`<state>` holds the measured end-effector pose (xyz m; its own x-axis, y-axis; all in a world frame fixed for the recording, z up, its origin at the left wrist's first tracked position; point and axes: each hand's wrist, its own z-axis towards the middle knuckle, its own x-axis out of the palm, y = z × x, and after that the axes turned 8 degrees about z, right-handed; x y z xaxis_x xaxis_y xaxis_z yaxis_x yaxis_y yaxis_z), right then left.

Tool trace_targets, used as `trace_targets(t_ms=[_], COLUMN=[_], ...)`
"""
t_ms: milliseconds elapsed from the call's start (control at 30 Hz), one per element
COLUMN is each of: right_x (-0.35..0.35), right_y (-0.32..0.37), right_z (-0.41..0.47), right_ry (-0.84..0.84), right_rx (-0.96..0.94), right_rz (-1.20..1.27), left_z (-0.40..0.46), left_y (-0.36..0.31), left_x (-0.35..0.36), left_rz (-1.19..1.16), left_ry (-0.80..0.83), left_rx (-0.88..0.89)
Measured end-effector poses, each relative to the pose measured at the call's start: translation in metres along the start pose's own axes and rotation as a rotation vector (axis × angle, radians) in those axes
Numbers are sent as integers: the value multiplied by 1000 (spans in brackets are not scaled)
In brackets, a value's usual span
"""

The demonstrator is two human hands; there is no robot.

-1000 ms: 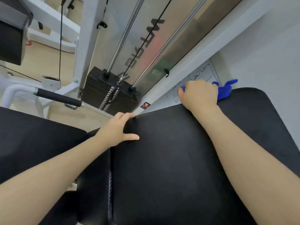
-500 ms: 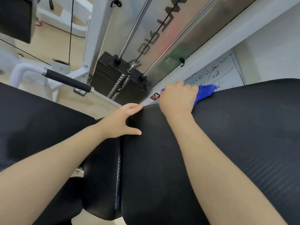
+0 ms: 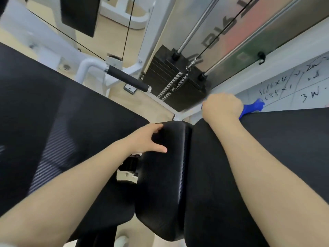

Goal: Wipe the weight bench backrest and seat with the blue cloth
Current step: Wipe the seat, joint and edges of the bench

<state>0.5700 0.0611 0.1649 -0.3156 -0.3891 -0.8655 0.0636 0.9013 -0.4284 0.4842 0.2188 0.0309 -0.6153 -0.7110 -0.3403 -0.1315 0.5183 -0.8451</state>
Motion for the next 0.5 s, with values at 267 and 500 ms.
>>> trace_targets(t_ms=[267,500], right_x=[70,89], right_y=[92,127], right_z=[11,-22], right_ry=[106,-399], right_rx=[-104,-198], right_rz=[93,794], left_z=[-1,-20], left_y=[40,74], left_x=[7,-30], left_rz=[81,312], left_ry=[45,-388], left_rx=[58,-149])
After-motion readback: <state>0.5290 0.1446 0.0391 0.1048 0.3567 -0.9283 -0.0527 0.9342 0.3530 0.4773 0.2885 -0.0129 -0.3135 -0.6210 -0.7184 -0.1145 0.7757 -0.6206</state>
